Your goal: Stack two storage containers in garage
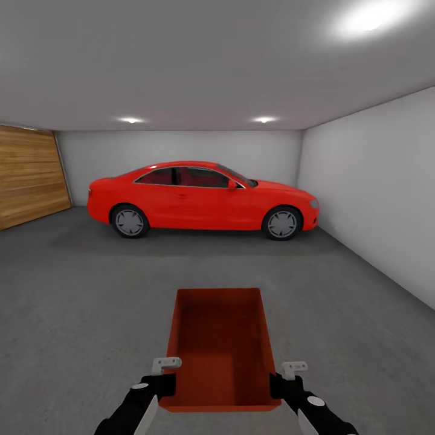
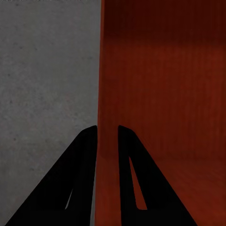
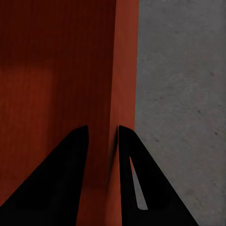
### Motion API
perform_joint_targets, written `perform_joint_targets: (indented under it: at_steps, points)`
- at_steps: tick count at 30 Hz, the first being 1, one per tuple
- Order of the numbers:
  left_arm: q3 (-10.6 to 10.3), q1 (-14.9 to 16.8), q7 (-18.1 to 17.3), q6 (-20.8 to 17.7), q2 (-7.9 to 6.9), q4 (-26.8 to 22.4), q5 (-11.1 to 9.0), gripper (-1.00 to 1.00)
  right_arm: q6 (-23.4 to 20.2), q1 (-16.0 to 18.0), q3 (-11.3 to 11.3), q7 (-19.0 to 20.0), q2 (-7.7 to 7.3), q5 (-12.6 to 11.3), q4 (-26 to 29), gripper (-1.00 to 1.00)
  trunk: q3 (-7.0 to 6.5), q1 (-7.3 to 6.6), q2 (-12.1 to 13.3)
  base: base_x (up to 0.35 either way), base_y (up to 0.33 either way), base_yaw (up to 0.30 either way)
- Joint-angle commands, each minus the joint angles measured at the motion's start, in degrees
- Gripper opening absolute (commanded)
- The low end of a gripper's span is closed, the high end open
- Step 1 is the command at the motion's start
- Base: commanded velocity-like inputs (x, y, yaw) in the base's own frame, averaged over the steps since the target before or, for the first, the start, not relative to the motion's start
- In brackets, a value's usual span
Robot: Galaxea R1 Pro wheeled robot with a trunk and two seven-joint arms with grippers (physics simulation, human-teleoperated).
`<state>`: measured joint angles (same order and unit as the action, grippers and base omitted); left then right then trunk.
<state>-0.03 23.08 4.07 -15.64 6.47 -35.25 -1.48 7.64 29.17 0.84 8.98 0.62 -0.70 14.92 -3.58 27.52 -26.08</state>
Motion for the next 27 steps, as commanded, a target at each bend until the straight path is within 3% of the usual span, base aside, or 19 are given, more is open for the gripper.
perform_joint_targets:
  at_steps: [1, 7, 27]
  points:
    - [-0.15, 0.03, 0.15, -0.3, -0.84, -0.26, -0.19, -1.0, 0.18, 0.01, -0.66, 0.68, -0.45, -0.01, -0.24, -1.0, 0.02, 0.02, -0.05, 0.0, 0.0, 0.0]
    - [-0.15, 0.03, 0.15, -0.33, -0.84, -0.25, -0.13, -1.0, 0.18, 0.01, -0.66, 0.68, -0.45, -0.01, -0.24, -1.0, 0.02, 0.02, -0.05, 0.1, 0.0, 0.0]
    - [-0.15, 0.03, 0.15, -0.35, -0.85, -0.25, -0.11, -1.0, 0.18, 0.01, -0.66, 0.77, -0.45, -0.01, -0.24, -1.0, 0.02, 0.02, -0.05, 0.302, 0.0, 0.0]
